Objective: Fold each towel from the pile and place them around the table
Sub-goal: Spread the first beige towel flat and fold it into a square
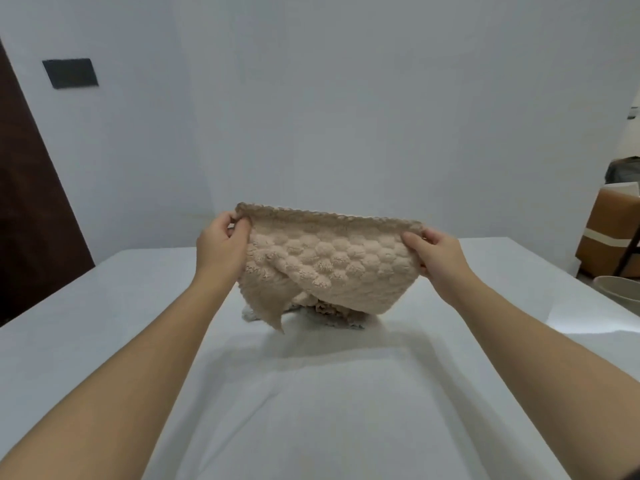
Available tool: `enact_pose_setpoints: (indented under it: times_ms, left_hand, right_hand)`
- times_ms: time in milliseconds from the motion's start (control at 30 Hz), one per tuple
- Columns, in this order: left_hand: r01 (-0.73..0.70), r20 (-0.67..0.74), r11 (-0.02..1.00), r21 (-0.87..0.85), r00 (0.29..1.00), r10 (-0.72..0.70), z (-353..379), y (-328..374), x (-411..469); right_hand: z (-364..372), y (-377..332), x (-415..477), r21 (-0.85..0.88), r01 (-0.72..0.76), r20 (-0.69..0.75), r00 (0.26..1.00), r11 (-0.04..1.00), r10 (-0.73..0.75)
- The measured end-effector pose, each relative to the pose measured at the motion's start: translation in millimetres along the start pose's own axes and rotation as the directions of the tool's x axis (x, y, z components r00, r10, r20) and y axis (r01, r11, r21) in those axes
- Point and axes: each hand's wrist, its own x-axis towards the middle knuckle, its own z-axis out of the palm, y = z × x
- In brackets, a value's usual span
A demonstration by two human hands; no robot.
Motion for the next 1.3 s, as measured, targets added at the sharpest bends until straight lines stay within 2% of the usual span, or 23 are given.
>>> enact_pose_setpoints:
  times_ms: [200,367,467,600,700,767,833,900,967,1033,1100,1133,1200,1233,1300]
  left_hand:
    - [0.056,0.064,0.998,-0.005,0.996,-0.056,-35,34,-17]
    - [0.148,0.133,0.988,-0.044,0.981,-0.141,-57,49,-24]
    - [0.199,0.146,0.978,0.058,0.968,-0.206,-55,36,-28]
    - [0.257,0.178,0.932,0.254,0.935,-0.306,-39,-17,-39]
    - [0.142,0.198,0.79,0.597,0.928,-0.317,-24,-69,-59]
    - [0.064,0.214,0.677,0.733,0.923,-0.319,-12,-99,-73]
    - [0.049,0.196,0.622,0.781,0.927,-0.319,-3,-120,-82]
    - [0.055,0.154,0.614,0.787,0.947,-0.282,4,-128,-84]
    - [0.013,0.146,0.604,0.797,0.966,-0.213,9,-133,-83]
    - [-0.07,0.143,0.581,0.811,0.986,-0.08,13,-134,-81]
    - [-0.212,0.196,0.586,0.782,0.976,0.091,20,-127,-83]
    - [-0.287,0.254,0.591,0.754,0.957,0.14,26,-122,-85]
    - [-0.382,0.406,0.61,0.694,0.908,0.107,41,-111,-96]
    - [-0.384,0.482,0.626,0.678,0.876,0.015,50,-108,-104]
    - [-0.342,0.578,0.62,0.706,0.785,-0.225,62,-109,-118]
  right_hand:
    - [1,-43,-31,0.12,-0.012,0.065,0.998,0.993,0.004]
    - [-1,-70,-50,0.077,-0.042,0.136,0.99,0.996,0.031]
    - [1,-61,-51,-0.017,-0.096,0.149,0.984,0.995,0.097]
    - [3,4,-44,-0.231,-0.166,0.076,0.979,0.959,0.188]
    - [7,64,-48,-0.418,-0.205,0.027,0.971,0.885,0.238]
    - [9,97,-48,-0.589,-0.171,-0.018,0.98,0.79,0.198]
    - [13,115,-47,-0.715,-0.128,-0.051,0.99,0.687,0.132]
    - [22,118,-44,-0.79,-0.114,-0.083,0.993,0.602,0.079]
    - [28,119,-40,-0.896,-0.045,-0.049,0.999,0.442,0.003]
    - [34,115,-39,-0.958,0.032,0.0,0.994,0.285,-0.113]
    - [45,109,-45,-0.954,0.136,0.082,0.975,0.267,-0.204]
    - [54,107,-50,-0.939,0.205,0.151,0.967,0.277,-0.204]
    - [73,111,-62,-0.91,0.313,0.301,0.95,0.273,-0.087]
    - [81,116,-69,-0.905,0.332,0.349,0.937,0.267,0.018]
    - [88,126,-78,-0.917,0.301,0.358,0.909,0.262,0.211]
